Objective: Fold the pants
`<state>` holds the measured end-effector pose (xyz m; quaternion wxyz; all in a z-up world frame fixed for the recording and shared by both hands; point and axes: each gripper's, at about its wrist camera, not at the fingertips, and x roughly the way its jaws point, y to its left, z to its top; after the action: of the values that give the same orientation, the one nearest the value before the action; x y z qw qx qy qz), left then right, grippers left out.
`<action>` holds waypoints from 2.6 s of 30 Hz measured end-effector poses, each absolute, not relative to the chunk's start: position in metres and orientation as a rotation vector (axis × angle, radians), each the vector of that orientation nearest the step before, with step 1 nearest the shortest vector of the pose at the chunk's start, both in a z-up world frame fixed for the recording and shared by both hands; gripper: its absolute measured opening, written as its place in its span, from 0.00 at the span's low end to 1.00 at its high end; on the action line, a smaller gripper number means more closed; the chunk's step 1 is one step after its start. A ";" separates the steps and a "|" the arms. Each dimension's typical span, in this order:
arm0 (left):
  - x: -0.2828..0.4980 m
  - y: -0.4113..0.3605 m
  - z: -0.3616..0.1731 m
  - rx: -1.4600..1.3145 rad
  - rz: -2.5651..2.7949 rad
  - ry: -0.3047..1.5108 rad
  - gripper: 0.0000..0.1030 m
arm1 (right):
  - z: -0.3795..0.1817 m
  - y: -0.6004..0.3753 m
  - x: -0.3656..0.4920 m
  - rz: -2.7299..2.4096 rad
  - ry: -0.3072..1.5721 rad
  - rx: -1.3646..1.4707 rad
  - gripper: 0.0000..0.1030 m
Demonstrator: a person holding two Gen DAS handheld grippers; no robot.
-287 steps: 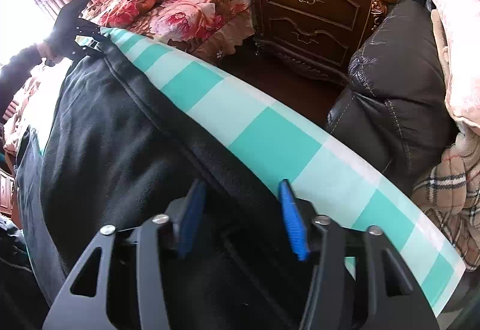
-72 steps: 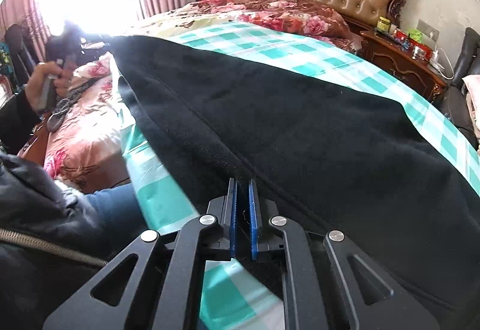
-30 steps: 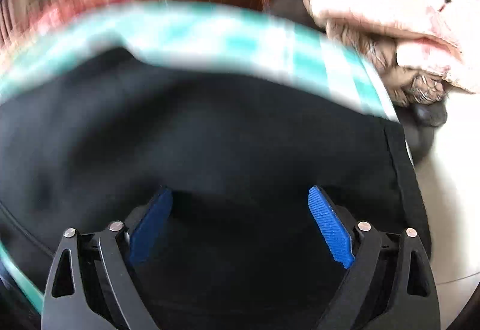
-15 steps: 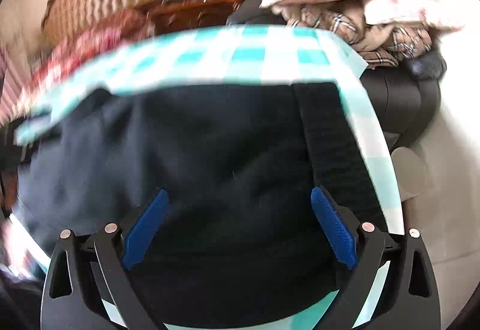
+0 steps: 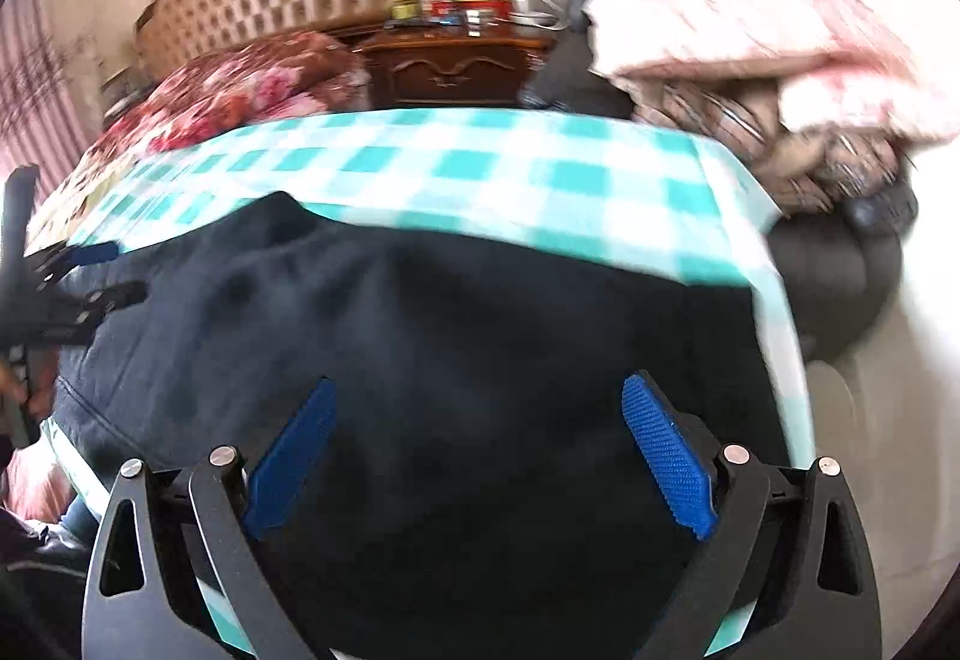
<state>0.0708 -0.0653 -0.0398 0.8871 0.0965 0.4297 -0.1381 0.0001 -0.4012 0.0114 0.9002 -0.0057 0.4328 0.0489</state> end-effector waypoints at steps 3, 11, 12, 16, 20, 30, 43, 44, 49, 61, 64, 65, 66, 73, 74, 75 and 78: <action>0.053 0.014 -0.045 0.144 -0.124 0.899 0.98 | 0.006 -0.377 0.026 0.142 0.918 -0.055 0.90; 0.026 0.180 -0.072 -0.029 0.157 0.968 0.98 | -0.029 -0.341 0.094 0.204 1.027 -0.076 0.90; 0.028 0.186 -0.081 -0.029 0.162 0.986 0.98 | -0.043 -0.339 0.099 0.182 1.065 -0.099 0.90; 0.029 0.212 -0.094 -0.186 0.128 0.992 0.99 | -0.056 -0.339 0.099 0.153 1.082 -0.112 0.95; 0.024 0.215 -0.075 -0.230 0.087 0.973 0.98 | -0.047 -0.339 0.098 0.087 1.105 -0.084 0.95; -0.003 0.308 -0.060 -0.392 0.209 0.928 0.98 | 0.017 -0.206 0.088 0.234 0.891 -0.359 0.95; 0.018 0.269 -0.097 -0.096 0.338 0.968 0.99 | -0.057 -0.262 0.116 0.155 1.136 -0.185 0.96; 0.023 0.268 -0.099 -0.082 0.340 0.971 0.99 | -0.058 -0.261 0.119 0.153 1.131 -0.180 0.95; 0.052 0.274 -0.098 -0.085 0.343 1.005 0.99 | -0.058 -0.255 0.147 0.121 1.131 -0.148 0.95; 0.100 0.301 -0.082 -0.174 0.272 0.993 0.98 | -0.042 -0.245 0.173 0.025 1.135 -0.132 0.95; 0.060 0.336 -0.050 -0.336 0.251 0.853 0.98 | -0.003 -0.201 0.145 0.075 1.004 -0.189 0.95; 0.042 0.352 -0.037 -0.401 0.236 0.793 0.98 | 0.009 -0.168 0.132 0.139 0.958 -0.226 0.95; 0.030 0.364 -0.030 -0.433 0.239 0.764 0.98 | 0.015 -0.141 0.122 0.194 0.935 -0.263 0.95; -0.041 0.409 0.003 -0.487 0.330 0.683 0.98 | 0.003 0.107 0.016 0.717 0.807 -0.674 0.95; -0.050 0.410 0.004 -0.492 0.340 0.675 0.98 | -0.004 0.132 0.005 0.745 0.791 -0.720 0.95; -0.057 0.410 0.003 -0.499 0.343 0.672 0.98 | -0.012 0.159 -0.005 0.770 0.774 -0.771 0.95; -0.075 0.411 -0.003 -0.517 0.335 0.669 0.98 | -0.038 0.206 -0.013 0.756 0.781 -0.886 0.95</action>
<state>-0.0748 0.4108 -0.0032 0.8985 -0.2496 0.3230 0.1618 -0.0134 0.2055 -0.0375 0.7643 -0.4075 0.3592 0.3476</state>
